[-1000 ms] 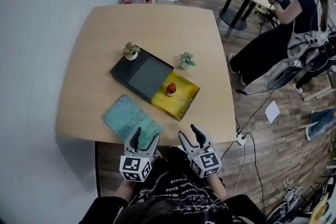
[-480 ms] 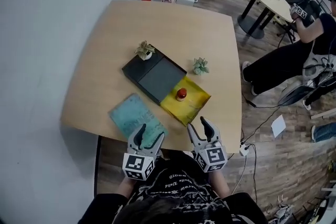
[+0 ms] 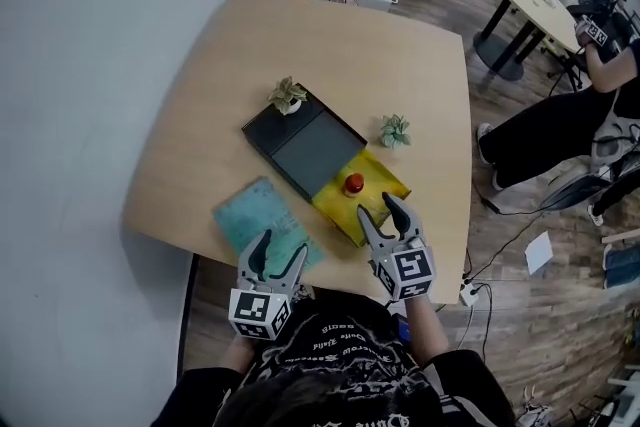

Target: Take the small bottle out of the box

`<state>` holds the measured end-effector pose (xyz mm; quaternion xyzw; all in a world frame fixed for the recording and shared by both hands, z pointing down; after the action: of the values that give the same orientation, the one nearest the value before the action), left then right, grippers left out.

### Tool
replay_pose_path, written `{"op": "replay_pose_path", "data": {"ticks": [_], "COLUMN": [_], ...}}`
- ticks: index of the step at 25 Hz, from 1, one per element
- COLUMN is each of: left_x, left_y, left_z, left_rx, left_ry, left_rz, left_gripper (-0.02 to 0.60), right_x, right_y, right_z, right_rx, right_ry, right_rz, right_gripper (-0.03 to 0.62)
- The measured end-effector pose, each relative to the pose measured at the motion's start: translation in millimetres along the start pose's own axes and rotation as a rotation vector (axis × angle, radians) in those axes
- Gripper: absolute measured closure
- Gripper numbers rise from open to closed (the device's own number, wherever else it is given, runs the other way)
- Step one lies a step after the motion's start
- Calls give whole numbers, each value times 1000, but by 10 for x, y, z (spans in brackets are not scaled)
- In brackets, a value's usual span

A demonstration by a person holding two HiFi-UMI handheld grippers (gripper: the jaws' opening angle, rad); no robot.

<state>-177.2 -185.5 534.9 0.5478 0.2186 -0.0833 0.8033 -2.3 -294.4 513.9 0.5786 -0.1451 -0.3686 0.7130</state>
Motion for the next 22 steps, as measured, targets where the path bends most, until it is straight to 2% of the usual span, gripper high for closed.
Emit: {"op": "replay_pose_path", "data": {"ticks": [10,22], "left_x": [2,63], "left_y": [32,40], "left_z": [-3,-66], "left_rx": [-1,-31], "left_ry": [-44,-42], "left_rz": [2,52], "left_gripper": [268,268], "right_x": [91,55], "right_y": [149,466], "right_z": [497,914], "right_rx": [-43,-124], "right_ry": [-80,-137], "right_rz": [-50,-63], "right_gripper": [365,365]}}
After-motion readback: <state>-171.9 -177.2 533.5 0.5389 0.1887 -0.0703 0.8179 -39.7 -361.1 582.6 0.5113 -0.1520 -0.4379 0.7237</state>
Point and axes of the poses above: the fingertips, and each gripper's own axes: z forward along the fingers, x to its right, y out of its underside, the point moved 3 cm from there along -z, backward along the fingers, and after that the axes turned 15 degrees about -z, right-handed, at the moved point
